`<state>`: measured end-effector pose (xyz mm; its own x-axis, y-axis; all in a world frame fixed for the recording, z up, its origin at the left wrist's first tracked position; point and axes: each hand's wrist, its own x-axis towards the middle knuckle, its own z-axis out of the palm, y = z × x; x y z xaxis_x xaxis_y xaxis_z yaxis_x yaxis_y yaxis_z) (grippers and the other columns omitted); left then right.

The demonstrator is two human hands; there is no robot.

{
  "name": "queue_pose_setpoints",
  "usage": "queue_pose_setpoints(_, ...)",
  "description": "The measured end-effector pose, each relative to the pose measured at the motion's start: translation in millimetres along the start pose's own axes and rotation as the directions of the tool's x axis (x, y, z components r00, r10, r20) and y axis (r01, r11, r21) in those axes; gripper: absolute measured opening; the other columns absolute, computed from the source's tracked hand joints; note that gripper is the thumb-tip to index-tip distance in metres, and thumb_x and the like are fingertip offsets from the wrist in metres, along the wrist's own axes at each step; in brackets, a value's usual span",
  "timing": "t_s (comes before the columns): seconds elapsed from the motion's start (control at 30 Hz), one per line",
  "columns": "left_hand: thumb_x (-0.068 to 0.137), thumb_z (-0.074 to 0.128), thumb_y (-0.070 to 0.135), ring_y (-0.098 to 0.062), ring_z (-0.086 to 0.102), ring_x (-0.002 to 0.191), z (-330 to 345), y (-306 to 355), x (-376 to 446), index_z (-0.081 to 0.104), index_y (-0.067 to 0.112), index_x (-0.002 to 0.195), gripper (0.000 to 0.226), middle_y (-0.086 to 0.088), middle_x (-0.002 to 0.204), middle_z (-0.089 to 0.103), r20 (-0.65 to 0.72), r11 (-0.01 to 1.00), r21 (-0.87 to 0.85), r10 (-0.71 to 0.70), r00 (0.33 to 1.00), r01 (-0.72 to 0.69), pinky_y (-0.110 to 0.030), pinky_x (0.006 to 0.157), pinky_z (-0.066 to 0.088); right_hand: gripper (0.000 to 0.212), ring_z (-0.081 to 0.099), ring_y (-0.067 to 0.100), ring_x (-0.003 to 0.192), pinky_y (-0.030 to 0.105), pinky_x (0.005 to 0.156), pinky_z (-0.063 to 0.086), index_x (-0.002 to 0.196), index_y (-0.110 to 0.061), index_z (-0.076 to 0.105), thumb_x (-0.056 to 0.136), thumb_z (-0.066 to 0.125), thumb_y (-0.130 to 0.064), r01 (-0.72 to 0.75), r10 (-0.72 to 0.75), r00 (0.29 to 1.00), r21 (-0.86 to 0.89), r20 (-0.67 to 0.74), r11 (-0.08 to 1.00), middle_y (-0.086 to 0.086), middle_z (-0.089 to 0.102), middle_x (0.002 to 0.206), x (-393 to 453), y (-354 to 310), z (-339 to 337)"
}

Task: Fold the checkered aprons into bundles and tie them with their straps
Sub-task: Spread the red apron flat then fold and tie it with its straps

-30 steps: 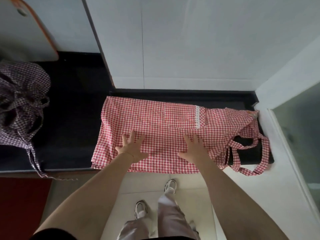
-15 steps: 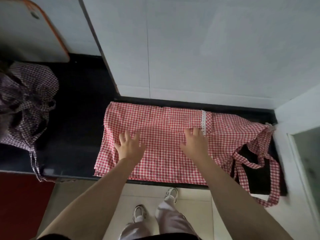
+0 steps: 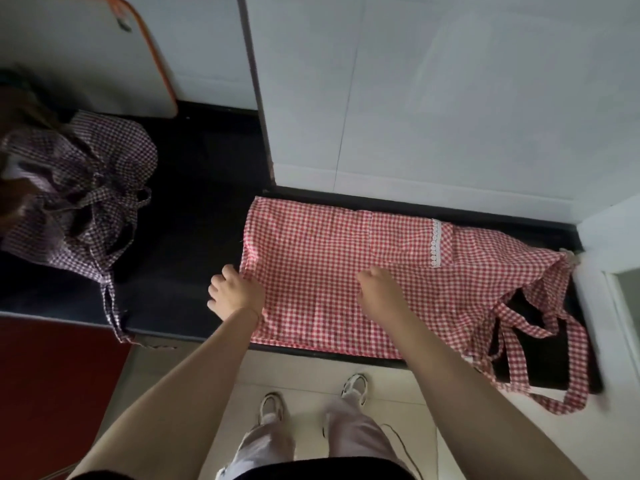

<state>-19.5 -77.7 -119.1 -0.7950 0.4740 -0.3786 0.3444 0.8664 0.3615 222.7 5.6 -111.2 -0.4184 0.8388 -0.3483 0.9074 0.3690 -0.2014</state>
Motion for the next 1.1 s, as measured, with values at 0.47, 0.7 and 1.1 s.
queue_pose_setpoints(0.47,0.088,0.061,0.036,-0.027,0.065,0.078,-19.5,-75.6,21.5,0.06,0.006,0.104,0.034,-0.009,0.092,0.069,0.34,0.996,0.032,0.066,0.938,-0.082,-0.033,0.059,0.046,0.084,0.024,0.031,0.144,0.05,0.116,0.033,0.145,-0.021,0.032,0.078,0.079,-0.036,-0.149,0.129,0.971,0.089,0.203,0.985,0.01,0.023,0.153,-54.8,-85.4,45.8)
queue_pose_setpoints(0.7,0.088,0.069,0.039,-0.025,0.066,0.077,-21.7,-77.0,21.1,0.066,0.008,0.092,0.031,-0.005,0.084,0.068,0.361,0.993,0.052,0.077,0.929,-0.103,-0.034,0.066,0.054,0.093,0.001,0.034,0.153,0.056,0.119,0.022,0.155,-0.027,0.016,0.084,0.074,-0.037,-0.206,0.181,0.957,0.094,0.228,0.974,0.01,0.0,0.166,-57.5,-84.8,56.5)
queue_pose_setpoints(1.1,0.088,0.061,0.017,-0.026,0.064,0.086,-18.5,-78.7,16.5,0.056,0.011,0.103,0.017,-0.006,0.096,0.064,0.237,0.961,0.128,0.21,0.948,-0.245,-0.035,0.062,0.048,0.09,0.0,0.033,0.153,0.059,0.12,0.018,0.155,-0.027,0.016,0.084,0.068,-0.044,-0.217,0.184,0.949,0.106,0.255,0.971,0.009,-0.001,0.165,-52.0,-83.8,62.2)
